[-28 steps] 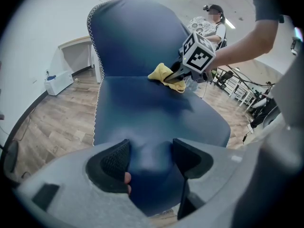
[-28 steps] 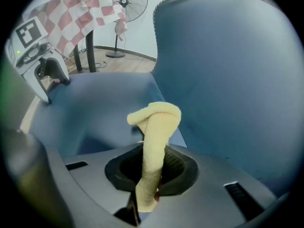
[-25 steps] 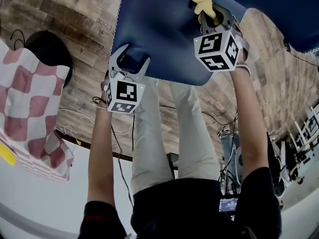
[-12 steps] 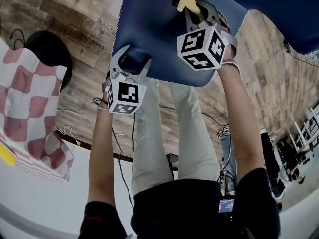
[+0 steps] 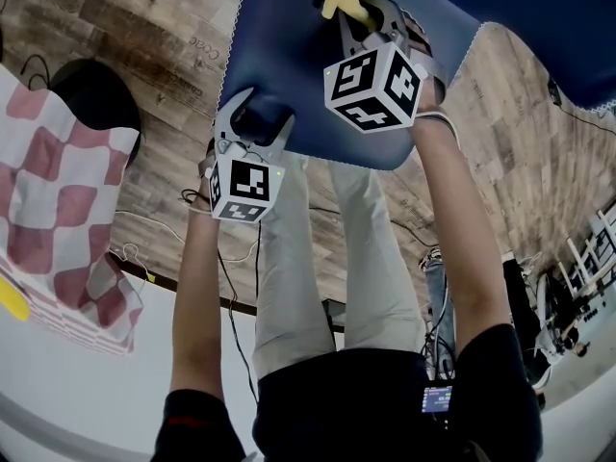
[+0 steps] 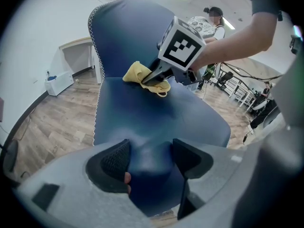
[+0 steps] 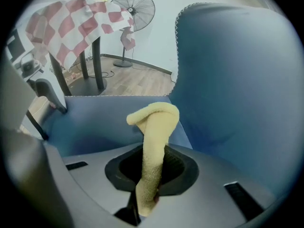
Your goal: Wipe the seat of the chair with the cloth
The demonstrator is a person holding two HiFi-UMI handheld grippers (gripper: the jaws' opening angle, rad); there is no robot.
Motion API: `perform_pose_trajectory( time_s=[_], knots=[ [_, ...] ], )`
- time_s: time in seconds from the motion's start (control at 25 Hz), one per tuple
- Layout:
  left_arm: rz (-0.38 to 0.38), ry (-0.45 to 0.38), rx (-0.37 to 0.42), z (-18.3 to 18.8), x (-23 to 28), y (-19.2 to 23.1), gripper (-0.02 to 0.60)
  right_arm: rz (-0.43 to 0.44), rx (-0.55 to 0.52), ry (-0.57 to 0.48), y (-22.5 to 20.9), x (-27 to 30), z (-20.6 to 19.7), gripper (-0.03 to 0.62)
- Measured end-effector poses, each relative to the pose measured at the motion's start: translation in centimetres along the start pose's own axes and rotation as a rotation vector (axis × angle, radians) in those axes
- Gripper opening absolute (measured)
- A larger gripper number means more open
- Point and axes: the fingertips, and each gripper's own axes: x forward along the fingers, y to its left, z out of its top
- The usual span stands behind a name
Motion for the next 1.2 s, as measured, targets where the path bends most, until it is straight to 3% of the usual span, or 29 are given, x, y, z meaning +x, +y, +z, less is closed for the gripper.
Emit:
perform_pose_trajectory(
  time_s=[0.48,0.72,1.2],
  knots=[
    [0.012,-0.008,0.009,-0.1,0.0,0.0,0.288,0.047,-0.049,-0.054,1.9,1.4,4.3,0.049],
    [0.017,-0.01,0.01,-0.1,0.0,-0.1,0.288,0.044,-0.194,-0.065,4.0,1.8,6.2,0.049],
    [0.031,-0.009,0.016,0.0,0.1,0.1,0.288,0.055,-0.163,-0.081,3.8,1.9,6.2,0.049]
  ],
)
